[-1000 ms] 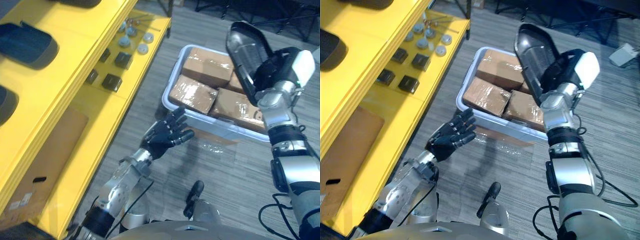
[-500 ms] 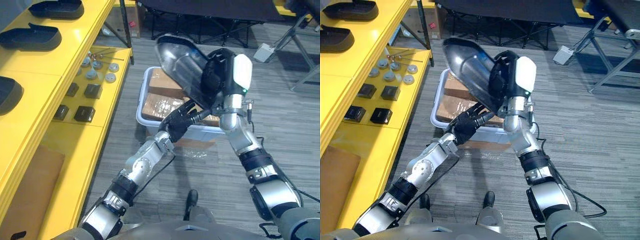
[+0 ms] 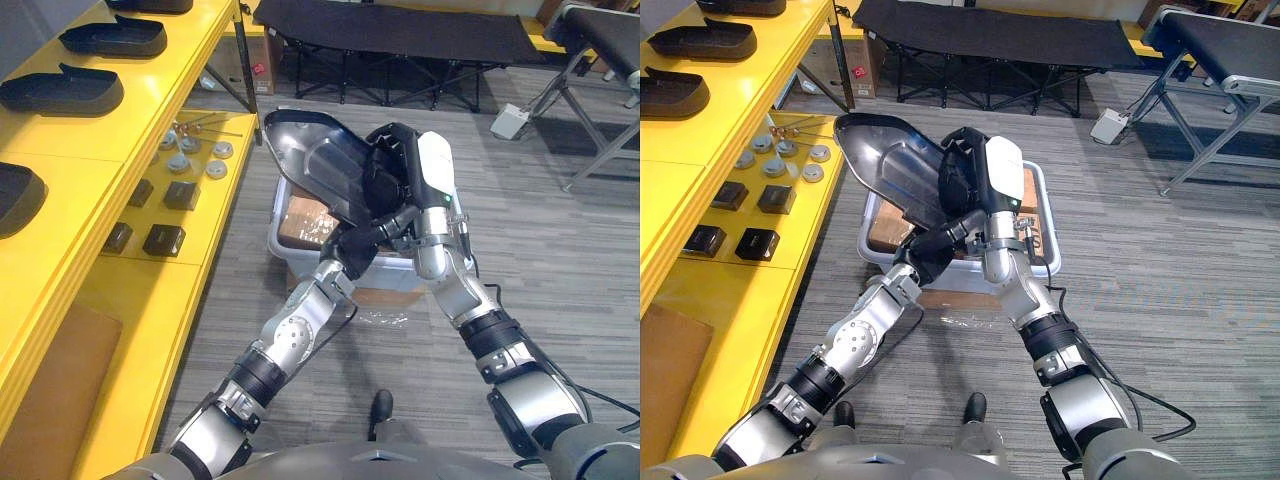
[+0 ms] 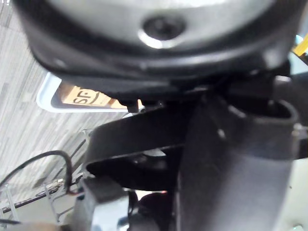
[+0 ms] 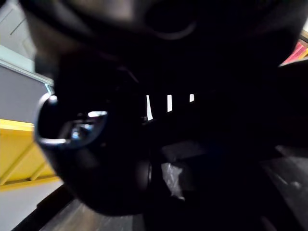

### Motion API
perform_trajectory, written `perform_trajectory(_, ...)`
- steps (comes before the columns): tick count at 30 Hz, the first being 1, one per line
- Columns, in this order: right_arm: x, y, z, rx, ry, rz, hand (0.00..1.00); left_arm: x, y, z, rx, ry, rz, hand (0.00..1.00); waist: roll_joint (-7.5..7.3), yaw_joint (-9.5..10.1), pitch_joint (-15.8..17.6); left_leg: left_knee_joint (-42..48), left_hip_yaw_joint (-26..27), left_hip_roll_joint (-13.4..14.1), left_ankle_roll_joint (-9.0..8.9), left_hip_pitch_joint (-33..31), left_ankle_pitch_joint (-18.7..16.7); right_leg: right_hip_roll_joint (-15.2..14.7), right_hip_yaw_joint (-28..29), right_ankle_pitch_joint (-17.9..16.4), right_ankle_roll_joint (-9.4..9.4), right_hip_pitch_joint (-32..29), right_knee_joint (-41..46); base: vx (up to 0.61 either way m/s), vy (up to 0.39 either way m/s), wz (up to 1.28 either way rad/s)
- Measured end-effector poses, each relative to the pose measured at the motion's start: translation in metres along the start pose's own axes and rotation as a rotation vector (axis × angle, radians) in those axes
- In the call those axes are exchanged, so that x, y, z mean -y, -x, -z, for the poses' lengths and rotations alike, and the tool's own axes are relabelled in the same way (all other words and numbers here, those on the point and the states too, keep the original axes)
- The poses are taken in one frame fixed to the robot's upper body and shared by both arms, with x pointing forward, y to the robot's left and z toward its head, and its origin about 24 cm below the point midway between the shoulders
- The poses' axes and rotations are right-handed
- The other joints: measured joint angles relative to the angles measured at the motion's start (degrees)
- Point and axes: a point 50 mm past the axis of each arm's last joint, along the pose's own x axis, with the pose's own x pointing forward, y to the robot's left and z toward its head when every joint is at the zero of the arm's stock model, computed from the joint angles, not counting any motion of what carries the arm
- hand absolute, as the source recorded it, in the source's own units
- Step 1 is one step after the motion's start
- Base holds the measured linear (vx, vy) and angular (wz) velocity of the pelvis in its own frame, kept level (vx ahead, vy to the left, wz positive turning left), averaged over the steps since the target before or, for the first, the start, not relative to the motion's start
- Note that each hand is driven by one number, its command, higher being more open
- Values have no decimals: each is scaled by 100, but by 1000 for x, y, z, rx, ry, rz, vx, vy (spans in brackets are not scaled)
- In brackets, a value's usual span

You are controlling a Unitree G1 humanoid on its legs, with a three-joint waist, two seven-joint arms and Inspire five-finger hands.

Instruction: Walk over and take three plastic housings, then place them on the shelf

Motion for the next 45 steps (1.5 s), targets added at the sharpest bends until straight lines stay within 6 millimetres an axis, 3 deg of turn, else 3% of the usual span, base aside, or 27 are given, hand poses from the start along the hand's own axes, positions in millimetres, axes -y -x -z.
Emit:
perform_trajectory(6, -6, 2, 1, -40, -49, -6, 0, 0, 0, -5, 56, 38, -16, 0, -25, 31, -40, 2, -29, 0, 0, 24, 0, 0, -33, -1, 0, 48, -5, -4, 3, 2)
perform_trajectory(22, -16, 21, 12, -122, -59, -8, 0, -13, 6, 11, 30, 62, -82, 0, -174, 144, -198, 0, -46, 3, -4, 35, -3, -1, -49, -7, 1, 59, -5, 0, 0, 0)
perform_trajectory(23, -16, 22, 13, -123, -59, -9, 0, -13, 7, 12, 30, 63, -82, 100, -174, 144, -198, 0, -45, 3, -4, 36, -3, -1, -48, -8, 1, 59, -5, 0, 0, 0)
perform_trajectory(26, -17, 24, 14, -129, -63, -9, 0, -13, 7, 12, 29, 70, -71, 100, -175, 143, -198, -1, -37, 4, -4, 41, -4, -1, -46, -8, 1, 59, -5, 0, 0, 0)
perform_trajectory(28, -22, 33, 15, -152, -96, -16, 0, -14, 6, 8, 70, 163, -82, 100, -184, 136, -204, -2, -28, 5, -7, 46, -6, 0, -42, -9, 0, 58, -5, 0, 0, 0)
perform_trajectory(35, -36, 73, 27, -277, -150, -53, 0, -41, 13, -40, 399, 339, -193, 100, -248, 130, -241, 0, -16, 6, -11, 50, -10, -1, -40, -9, -1, 56, -7, 0, 0, 0)
perform_trajectory(42, -35, 70, 19, -260, -181, -31, 0, -35, 13, -45, 426, 370, -163, 100, -321, 127, -286, 22, -19, 5, -12, 47, -19, -3, -40, -8, -4, 55, -11, 0, 0, 0)
perform_trajectory(45, -32, 69, 20, -260, -178, -17, 0, -29, 10, -42, 354, 308, -128, 100, -320, 130, -286, 102, -18, 9, -15, 35, -91, -7, -28, -9, -6, 62, -11, 0, 0, -1)
